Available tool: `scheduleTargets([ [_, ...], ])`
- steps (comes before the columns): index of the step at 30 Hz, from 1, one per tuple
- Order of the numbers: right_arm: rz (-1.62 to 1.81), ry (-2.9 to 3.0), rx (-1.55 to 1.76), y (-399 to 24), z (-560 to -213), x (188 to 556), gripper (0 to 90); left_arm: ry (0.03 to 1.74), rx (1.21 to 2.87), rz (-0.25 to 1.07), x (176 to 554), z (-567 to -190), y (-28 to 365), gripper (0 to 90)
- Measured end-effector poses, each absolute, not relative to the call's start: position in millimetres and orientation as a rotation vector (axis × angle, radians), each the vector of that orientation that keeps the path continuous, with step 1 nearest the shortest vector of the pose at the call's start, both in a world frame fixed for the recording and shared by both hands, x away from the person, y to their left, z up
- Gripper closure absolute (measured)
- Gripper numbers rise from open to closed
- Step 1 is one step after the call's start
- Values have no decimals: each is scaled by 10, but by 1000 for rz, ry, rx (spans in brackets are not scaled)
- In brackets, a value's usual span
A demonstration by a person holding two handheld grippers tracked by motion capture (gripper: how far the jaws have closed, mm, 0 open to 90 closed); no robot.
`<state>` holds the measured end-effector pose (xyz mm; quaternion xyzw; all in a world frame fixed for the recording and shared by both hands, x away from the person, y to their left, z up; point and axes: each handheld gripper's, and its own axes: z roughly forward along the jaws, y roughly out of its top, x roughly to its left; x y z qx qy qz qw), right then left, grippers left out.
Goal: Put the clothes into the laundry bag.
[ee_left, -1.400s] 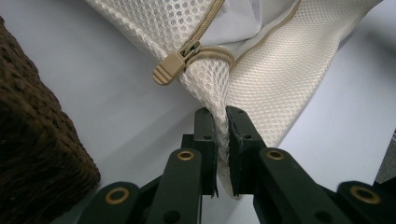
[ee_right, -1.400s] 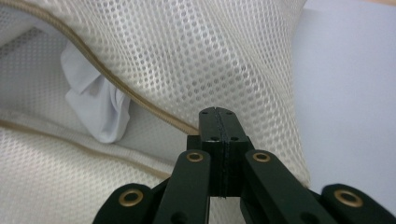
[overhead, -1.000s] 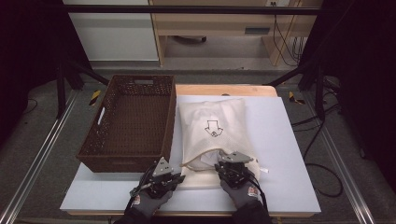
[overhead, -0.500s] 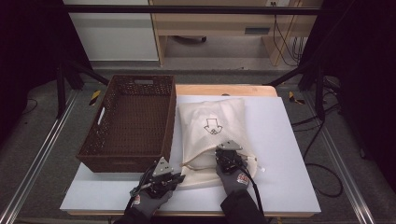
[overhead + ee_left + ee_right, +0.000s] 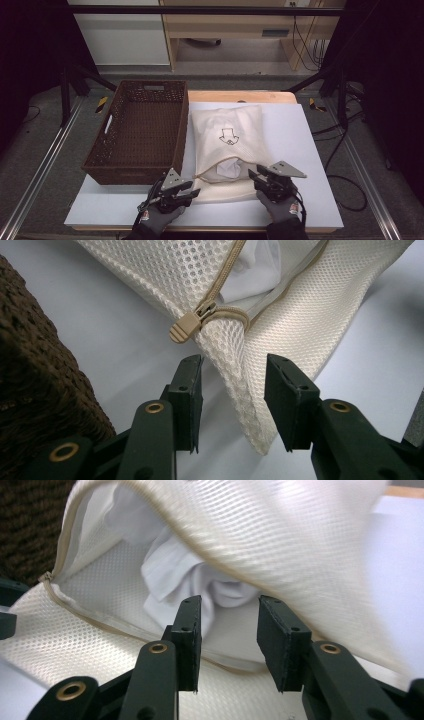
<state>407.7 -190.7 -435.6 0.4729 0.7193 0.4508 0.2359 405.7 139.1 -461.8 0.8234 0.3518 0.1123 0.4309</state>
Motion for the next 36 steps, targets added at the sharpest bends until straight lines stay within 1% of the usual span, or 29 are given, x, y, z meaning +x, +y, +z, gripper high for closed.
scheduleTargets([
  [2,1215,1935,1321,-2028,-4302,4042,605,882,2060,281,4058,-4622,1387,621],
  [4,1194,1915,1352,-2135,-4293,4044,577,889,2066,268,4066,-4635,1379,670],
  [6,1136,1909,1369,-2215,-4350,4071,557,891,2077,261,4077,-4649,1376,705],
  [8,1100,1926,1401,-2276,-4451,4118,558,898,2082,253,4089,-4661,1373,748],
  [11,1069,1987,1448,-2305,-4587,4166,653,910,2084,237,4115,-4685,1377,815],
  [14,1036,2000,1450,-2315,-4609,4158,785,917,2084,232,4122,-4702,1395,831],
  [15,1030,2003,1450,-2331,-4610,4152,809,922,2082,240,4119,-4698,1401,834],
  [17,1028,2010,1459,-2351,-4616,4127,828,932,2078,268,4113,-4679,1424,841],
  [20,1003,2036,1475,-2378,-4657,4085,833,942,2084,299,4129,-4657,1477,844],
  [22,986,2061,1490,-2381,-4724,4075,825,943,2085,304,4134,-4678,1483,843],
  [24,949,2071,1489,-2375,-4796,4075,795,932,2091,311,4122,-4698,1468,830],
  [25,969,2068,1486,-2383,-4795,4064,760,925,2091,321,4114,-4698,1464,803],
  [27,974,2041,1466,-2390,-4759,4049,663,915,2084,326,4099,-4687,1469,707],
  [30,1051,2004,1454,-2429,-4711,4039,581,905,2073,325,4073,-4673,1494,632],
  [33,1076,1993,1468,-2469,-4701,4063,567,901,2081,325,4032,-4691,1523,599],
  [36,1079,1987,1503,-2482,-4716,4077,567,911,2083,312,4035,-4722,1542,596],
])
